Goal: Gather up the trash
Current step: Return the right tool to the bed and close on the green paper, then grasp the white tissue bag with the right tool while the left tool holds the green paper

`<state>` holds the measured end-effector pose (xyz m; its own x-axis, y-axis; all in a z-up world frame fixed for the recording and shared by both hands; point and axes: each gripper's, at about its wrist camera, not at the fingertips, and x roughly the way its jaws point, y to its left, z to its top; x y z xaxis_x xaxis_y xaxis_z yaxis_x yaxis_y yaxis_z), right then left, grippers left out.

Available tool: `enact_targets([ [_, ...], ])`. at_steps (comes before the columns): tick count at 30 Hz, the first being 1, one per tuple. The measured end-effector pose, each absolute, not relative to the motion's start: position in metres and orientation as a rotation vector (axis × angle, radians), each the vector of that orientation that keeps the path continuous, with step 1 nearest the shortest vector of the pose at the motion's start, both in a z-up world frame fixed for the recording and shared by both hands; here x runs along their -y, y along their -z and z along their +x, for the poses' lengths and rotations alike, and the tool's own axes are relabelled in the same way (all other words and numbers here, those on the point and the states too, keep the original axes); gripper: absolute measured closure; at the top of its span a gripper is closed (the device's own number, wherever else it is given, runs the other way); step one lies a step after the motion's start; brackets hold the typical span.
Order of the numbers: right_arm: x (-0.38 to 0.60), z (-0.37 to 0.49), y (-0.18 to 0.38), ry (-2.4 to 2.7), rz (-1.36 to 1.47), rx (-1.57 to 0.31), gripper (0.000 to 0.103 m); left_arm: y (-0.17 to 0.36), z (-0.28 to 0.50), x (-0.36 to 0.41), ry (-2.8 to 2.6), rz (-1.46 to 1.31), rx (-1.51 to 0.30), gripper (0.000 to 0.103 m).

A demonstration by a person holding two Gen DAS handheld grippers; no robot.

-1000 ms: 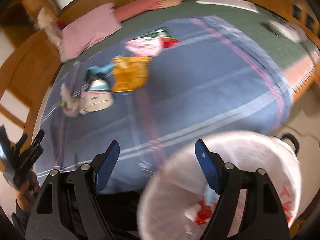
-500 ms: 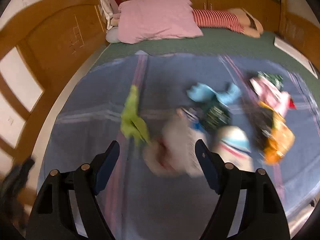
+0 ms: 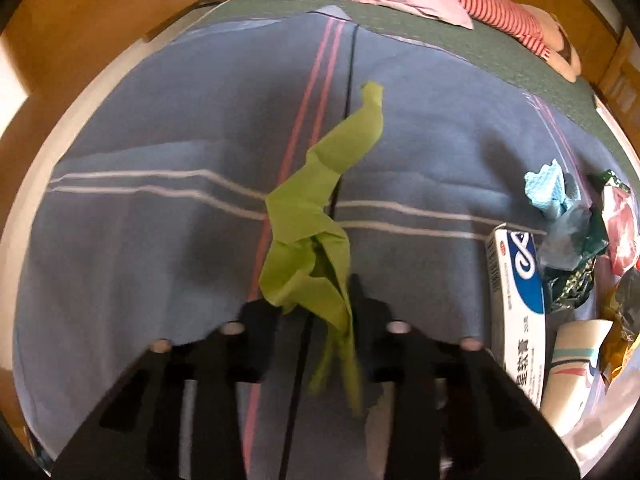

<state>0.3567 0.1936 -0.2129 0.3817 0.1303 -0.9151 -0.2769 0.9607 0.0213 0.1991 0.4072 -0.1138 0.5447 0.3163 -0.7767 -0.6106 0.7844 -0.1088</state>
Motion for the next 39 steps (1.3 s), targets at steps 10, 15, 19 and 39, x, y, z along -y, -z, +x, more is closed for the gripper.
enact_targets([
  [10, -0.185, 0.258, 0.185, -0.57, -0.053, -1.213, 0.077, 0.117, 0.2, -0.404, -0.573, -0.386, -0.849, 0.008],
  [15, -0.178, 0.228, 0.181, -0.643, -0.064, -1.2, 0.057, 0.119, 0.201, -0.402, -0.555, -0.378, -0.868, 0.008],
  [19, -0.136, 0.224, 0.148, -0.616, 0.15, -1.055, 0.028, 0.121, 0.199, -0.405, -0.546, -0.393, -0.877, 0.008],
  [39, -0.084, 0.244, 0.202, -0.166, 0.15, -1.165, 0.063, 0.144, 0.214, -0.38, -0.349, -0.41, -1.007, 0.008],
])
